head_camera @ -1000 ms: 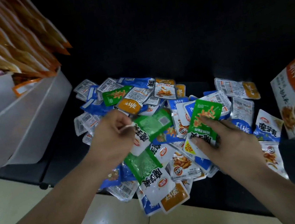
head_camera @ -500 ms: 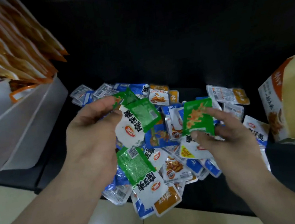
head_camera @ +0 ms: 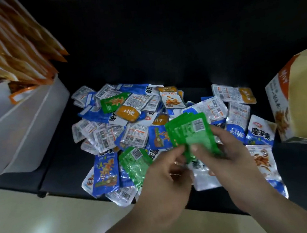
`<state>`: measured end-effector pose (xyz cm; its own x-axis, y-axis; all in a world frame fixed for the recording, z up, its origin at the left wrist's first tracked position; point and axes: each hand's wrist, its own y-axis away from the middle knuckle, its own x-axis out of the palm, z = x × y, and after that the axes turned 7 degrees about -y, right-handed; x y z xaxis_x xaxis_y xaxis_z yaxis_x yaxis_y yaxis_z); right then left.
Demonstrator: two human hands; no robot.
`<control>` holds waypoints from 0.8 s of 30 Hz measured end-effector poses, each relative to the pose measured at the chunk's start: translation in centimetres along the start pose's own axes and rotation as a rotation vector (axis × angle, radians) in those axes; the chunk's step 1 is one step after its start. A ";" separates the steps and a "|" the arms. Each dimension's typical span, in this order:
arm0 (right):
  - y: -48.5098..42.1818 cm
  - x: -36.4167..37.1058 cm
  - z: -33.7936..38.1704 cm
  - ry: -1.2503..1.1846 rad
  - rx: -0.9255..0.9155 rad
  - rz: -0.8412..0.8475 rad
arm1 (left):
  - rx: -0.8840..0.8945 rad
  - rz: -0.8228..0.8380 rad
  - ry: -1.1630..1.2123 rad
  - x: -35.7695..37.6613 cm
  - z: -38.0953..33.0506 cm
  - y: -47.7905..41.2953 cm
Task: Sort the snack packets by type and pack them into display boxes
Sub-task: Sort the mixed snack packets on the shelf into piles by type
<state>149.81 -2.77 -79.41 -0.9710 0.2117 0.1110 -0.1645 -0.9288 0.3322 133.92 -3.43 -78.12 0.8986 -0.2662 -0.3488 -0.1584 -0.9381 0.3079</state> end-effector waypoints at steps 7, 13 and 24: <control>-1.0 -1.2 -0.3 0.243 -0.167 -0.177 | 0.113 -0.288 -0.799 -6.9 6.3 0.4; -1.9 -1.4 -2.2 0.535 -0.183 -0.155 | 0.112 -0.155 -1.031 -6.2 9.0 0.6; -3.3 -3.3 -4.2 0.771 -0.277 -0.119 | 0.337 -0.295 -0.642 -6.3 6.4 -0.2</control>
<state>152.86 -1.73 -84.79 -0.7743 0.1385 -0.6175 -0.2123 -0.9761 0.0472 125.69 -2.99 -81.63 0.5262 0.0253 -0.8500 -0.1574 -0.9794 -0.1266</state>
